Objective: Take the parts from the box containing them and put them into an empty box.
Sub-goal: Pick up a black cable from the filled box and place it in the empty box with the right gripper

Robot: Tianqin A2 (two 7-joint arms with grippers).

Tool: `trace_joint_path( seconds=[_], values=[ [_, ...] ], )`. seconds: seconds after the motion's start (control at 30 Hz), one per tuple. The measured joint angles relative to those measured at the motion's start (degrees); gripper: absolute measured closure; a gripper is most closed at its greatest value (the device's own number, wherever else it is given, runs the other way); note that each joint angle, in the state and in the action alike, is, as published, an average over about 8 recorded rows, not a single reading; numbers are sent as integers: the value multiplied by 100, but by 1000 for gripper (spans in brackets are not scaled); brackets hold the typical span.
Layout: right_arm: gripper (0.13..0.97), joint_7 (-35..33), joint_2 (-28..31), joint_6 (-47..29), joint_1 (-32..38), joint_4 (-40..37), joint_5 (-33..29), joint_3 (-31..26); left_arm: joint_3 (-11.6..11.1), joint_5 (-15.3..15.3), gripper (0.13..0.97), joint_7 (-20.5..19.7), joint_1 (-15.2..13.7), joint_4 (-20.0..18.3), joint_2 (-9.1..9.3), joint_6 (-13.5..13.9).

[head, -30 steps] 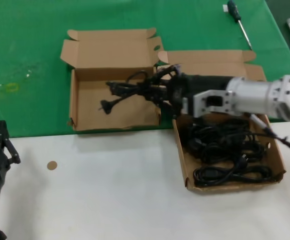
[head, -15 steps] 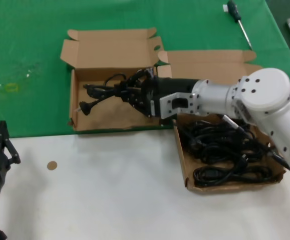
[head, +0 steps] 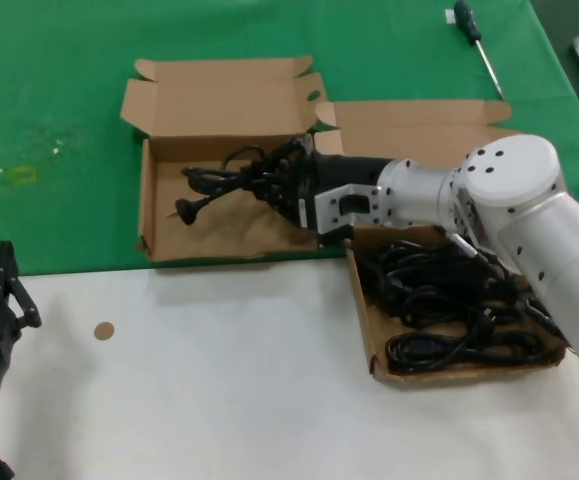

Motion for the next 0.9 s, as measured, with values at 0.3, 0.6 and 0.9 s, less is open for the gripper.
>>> trace_joint_path(
  seconds=[0.3, 0.6, 0.9],
  values=[
    [863, -389, -116, 41, 160, -445, 83, 149, 0, 0, 945, 0, 0, 0, 0, 0],
    [834, -562, -178, 28, 213, -591, 123, 232, 0, 0, 945, 0, 0, 0, 0, 0],
    [718, -339, -101, 21, 93, -281, 50, 192, 0, 0, 945, 0, 0, 0, 0, 0]
  ],
)
